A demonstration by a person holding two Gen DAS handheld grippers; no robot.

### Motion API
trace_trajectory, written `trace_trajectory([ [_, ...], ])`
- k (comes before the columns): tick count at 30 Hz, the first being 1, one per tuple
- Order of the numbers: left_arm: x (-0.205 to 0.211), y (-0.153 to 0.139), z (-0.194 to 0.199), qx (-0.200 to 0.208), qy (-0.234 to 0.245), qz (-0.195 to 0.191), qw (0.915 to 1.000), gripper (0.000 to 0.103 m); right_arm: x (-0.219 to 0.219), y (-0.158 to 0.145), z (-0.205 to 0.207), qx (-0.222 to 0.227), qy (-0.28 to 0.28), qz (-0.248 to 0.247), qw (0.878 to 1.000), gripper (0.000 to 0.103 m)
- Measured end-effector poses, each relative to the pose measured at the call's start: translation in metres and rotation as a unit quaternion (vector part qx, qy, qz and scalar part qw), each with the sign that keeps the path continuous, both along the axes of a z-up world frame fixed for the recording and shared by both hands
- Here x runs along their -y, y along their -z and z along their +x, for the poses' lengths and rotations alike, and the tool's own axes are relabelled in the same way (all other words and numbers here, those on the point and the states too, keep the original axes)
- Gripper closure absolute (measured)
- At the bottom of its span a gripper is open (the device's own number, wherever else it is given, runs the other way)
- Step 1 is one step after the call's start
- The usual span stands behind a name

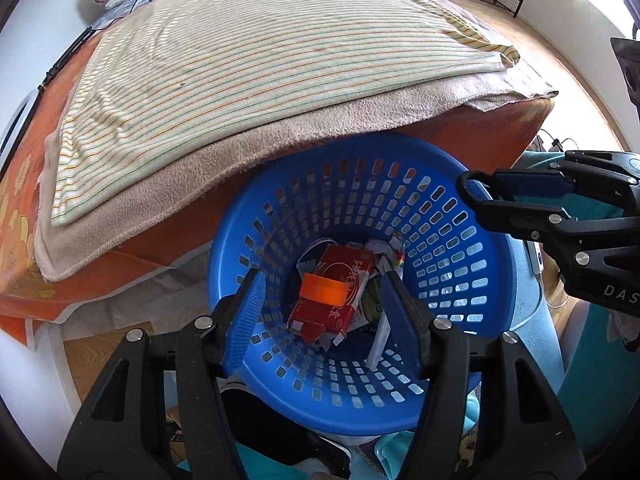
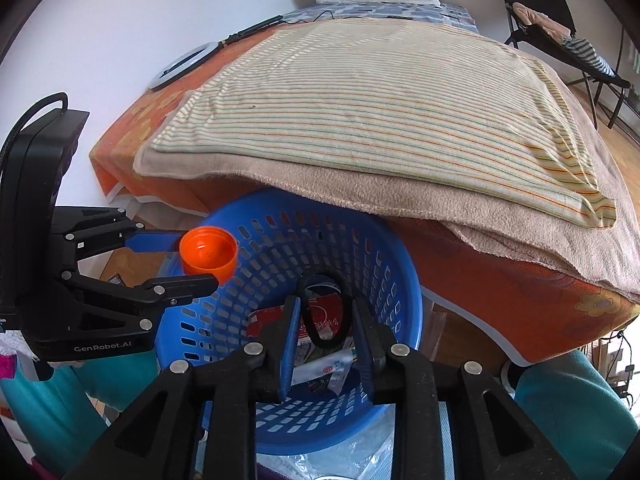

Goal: Collect trash

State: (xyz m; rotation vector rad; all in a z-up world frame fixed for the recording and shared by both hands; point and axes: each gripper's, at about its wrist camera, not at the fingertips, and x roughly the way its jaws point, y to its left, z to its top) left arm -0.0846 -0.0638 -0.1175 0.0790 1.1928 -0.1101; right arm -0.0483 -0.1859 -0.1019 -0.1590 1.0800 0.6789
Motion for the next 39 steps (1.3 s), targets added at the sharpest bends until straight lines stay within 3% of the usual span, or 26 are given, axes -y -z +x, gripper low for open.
trace_trajectory([
  [2,0.000,-0.001,0.000,0.001,-0.002,0.001,1.0000,0.038,0.000,0.002,0.001,-0.006,0.001,0.000,1.000,0.072],
  [10,-0.002,0.000,0.001,-0.001,-0.003,0.006,1.0000,0.032,-0.003,0.006,0.002,-0.010,0.006,-0.007,1.000,0.041],
  [19,-0.005,-0.002,0.003,0.003,-0.009,0.009,0.9999,0.027,0.001,0.009,0.006,-0.018,0.025,-0.019,0.999,0.021],
  [39,-0.013,-0.022,0.008,0.030,-0.032,0.000,0.9990,0.026,0.008,-0.001,0.010,-0.003,0.059,-0.021,0.998,0.012],
])
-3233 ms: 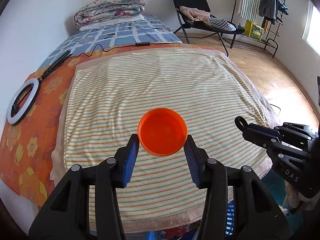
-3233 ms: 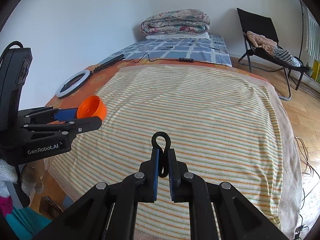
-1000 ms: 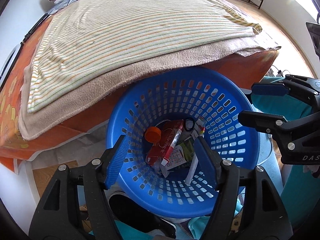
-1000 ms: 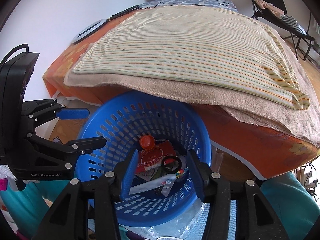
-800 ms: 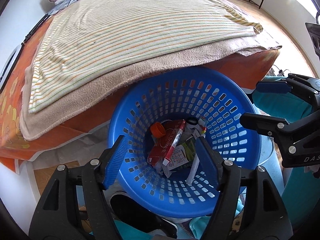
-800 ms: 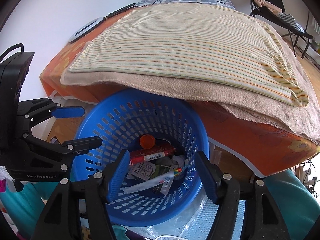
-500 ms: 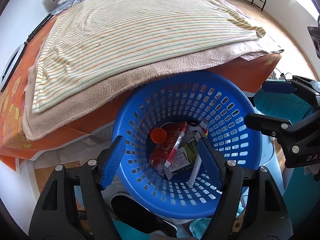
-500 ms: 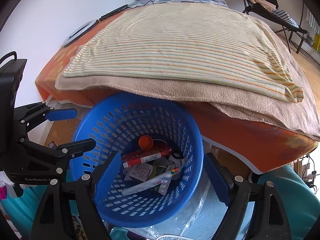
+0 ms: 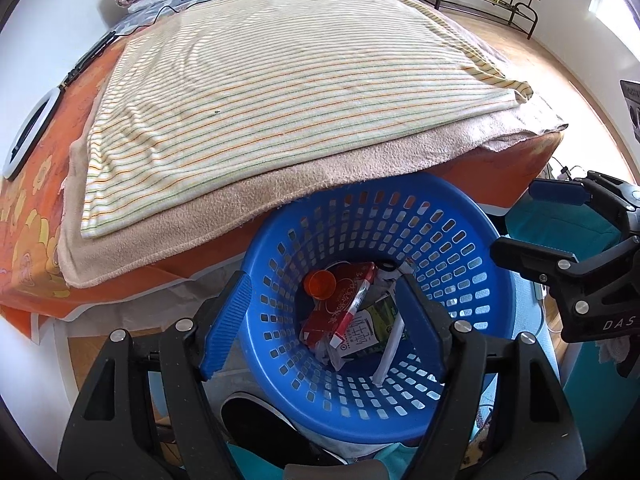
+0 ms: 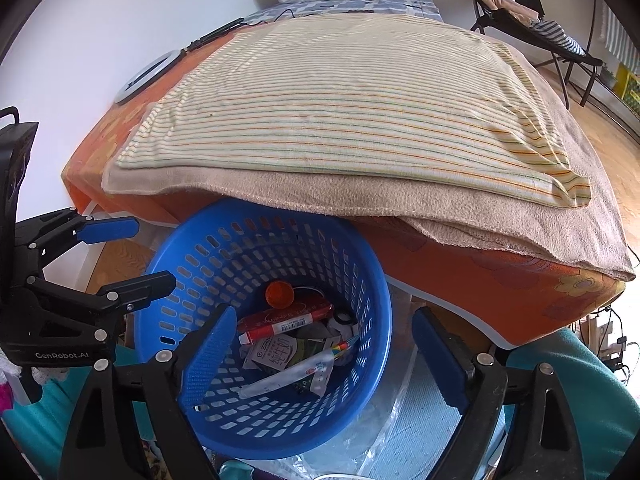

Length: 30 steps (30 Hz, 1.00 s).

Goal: Collect trash

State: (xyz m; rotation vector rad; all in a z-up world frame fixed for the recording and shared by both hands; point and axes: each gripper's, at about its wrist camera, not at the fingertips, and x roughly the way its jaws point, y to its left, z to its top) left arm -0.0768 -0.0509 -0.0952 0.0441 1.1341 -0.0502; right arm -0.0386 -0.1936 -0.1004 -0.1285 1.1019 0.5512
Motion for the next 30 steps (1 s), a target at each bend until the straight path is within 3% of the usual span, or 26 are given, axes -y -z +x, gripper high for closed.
trace_trajectory([
  [15,-0.011,-0.042,0.009,0.053,-0.023,-0.016,0.9982,0.026,0.005,-0.027,0.011,0.029,0.017,0.014,0.999,0.012],
  [25,-0.019,-0.115,0.041,0.145,-0.037,-0.030,0.9882,0.026,0.007,-0.070,0.038,0.089,0.028,0.022,0.995,0.010],
  [28,-0.025,-0.134,0.053,0.171,-0.045,-0.036,0.9835,0.016,0.005,-0.085,0.049,0.105,0.031,0.029,0.994,0.010],
  [30,-0.029,-0.144,0.060,0.186,-0.051,-0.039,0.9805,0.016,0.004,-0.092,0.056,0.114,0.034,0.032,0.992,0.010],
])
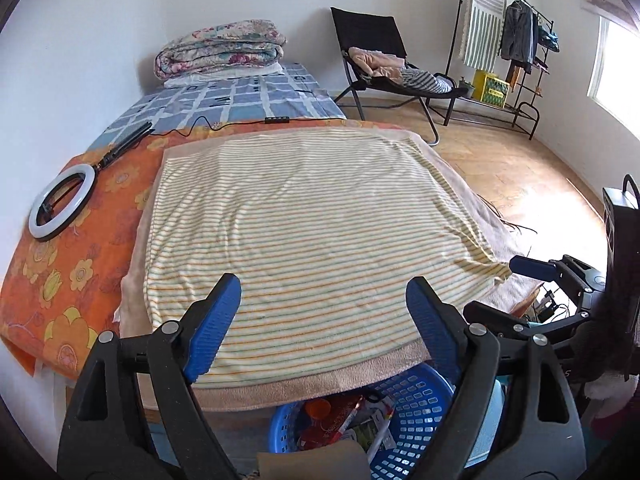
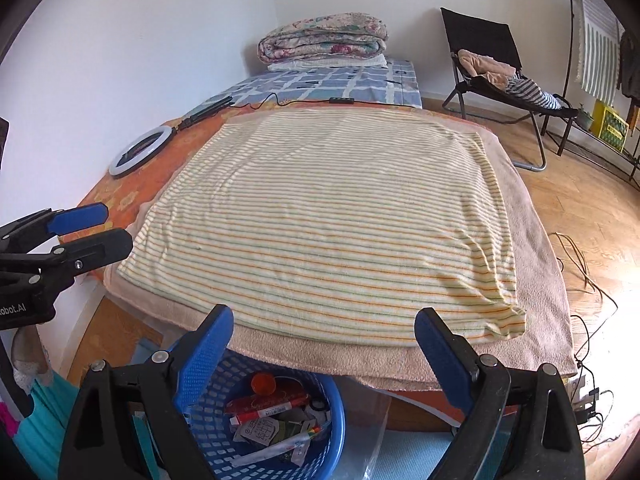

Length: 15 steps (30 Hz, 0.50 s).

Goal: Collect trash

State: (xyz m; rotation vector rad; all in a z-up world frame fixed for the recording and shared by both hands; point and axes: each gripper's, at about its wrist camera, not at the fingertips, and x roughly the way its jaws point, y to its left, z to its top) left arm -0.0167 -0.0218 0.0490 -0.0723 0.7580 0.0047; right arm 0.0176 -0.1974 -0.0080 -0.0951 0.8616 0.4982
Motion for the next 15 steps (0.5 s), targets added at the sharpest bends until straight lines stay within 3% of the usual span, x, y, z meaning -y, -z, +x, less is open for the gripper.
trace_trajectory([
  [4,-0.006,-0.012,0.013,0.020,-0.007,-0.002,0.9998,0.016,-0.003,-0.012,0.014,0.021,0.004,0.012,1.000,0.000],
  [11,-0.011,-0.013,0.026,0.031,-0.018,-0.002,0.9993,0.015,-0.011,-0.027,0.034,0.056,0.005,0.027,0.998,0.000],
  [15,-0.012,-0.011,0.029,0.034,-0.022,0.000,0.9992,0.006,-0.015,-0.032,0.046,0.065,0.004,0.040,0.997,0.000],
])
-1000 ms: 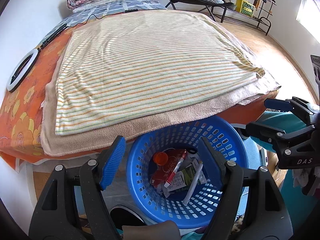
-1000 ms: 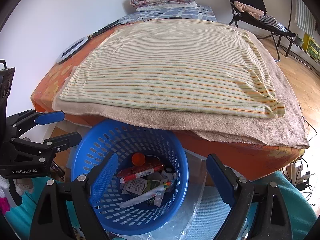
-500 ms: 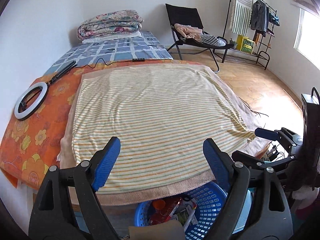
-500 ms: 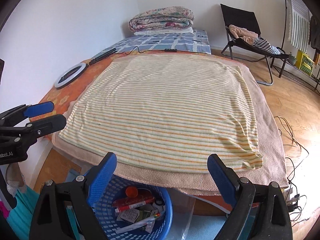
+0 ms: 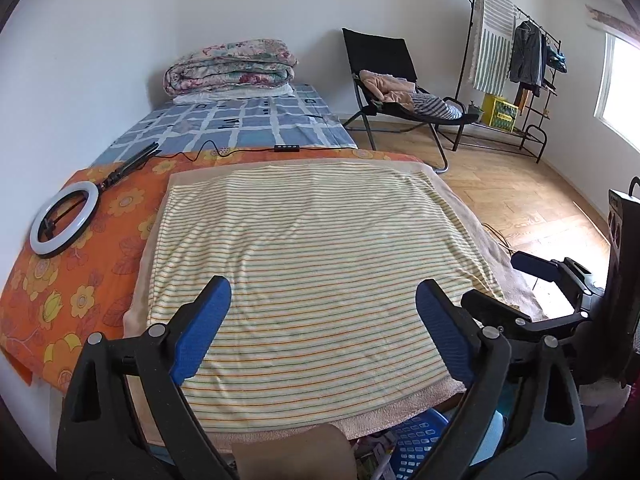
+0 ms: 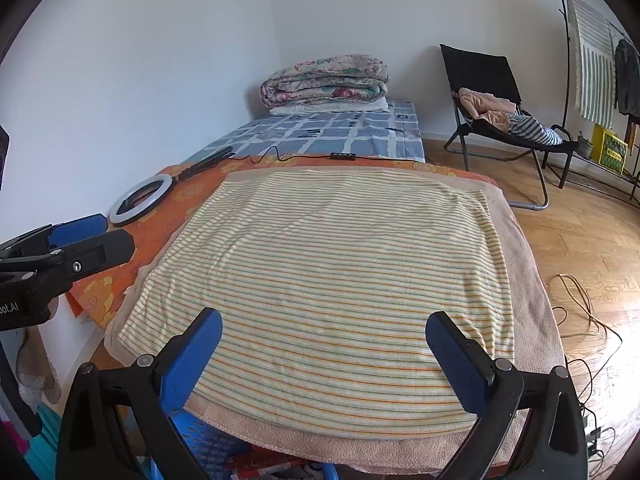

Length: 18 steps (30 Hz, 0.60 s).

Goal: Collect trash

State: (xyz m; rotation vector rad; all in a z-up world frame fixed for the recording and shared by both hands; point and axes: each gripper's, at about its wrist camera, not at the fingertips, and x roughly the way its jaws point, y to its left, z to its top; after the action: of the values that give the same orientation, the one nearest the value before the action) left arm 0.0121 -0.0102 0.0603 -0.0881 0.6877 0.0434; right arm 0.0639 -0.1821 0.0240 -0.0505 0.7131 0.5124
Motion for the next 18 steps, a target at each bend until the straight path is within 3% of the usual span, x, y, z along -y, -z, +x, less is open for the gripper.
trace_trajectory([
  [5,0.002,0.007,0.005,-0.003,-0.004,0.005,1.0000,0.005,0.003,0.005,0.008,0.013,0.011,0.014,1.000,0.000],
  [9,0.003,0.013,0.007,-0.008,-0.004,0.006,0.9999,0.005,0.007,0.011,0.018,-0.015,0.015,0.039,0.999,0.000],
  [18,0.003,0.019,0.006,-0.013,-0.005,0.009,0.9999,0.001,0.017,0.013,0.030,-0.020,0.042,0.050,0.998,0.000],
])
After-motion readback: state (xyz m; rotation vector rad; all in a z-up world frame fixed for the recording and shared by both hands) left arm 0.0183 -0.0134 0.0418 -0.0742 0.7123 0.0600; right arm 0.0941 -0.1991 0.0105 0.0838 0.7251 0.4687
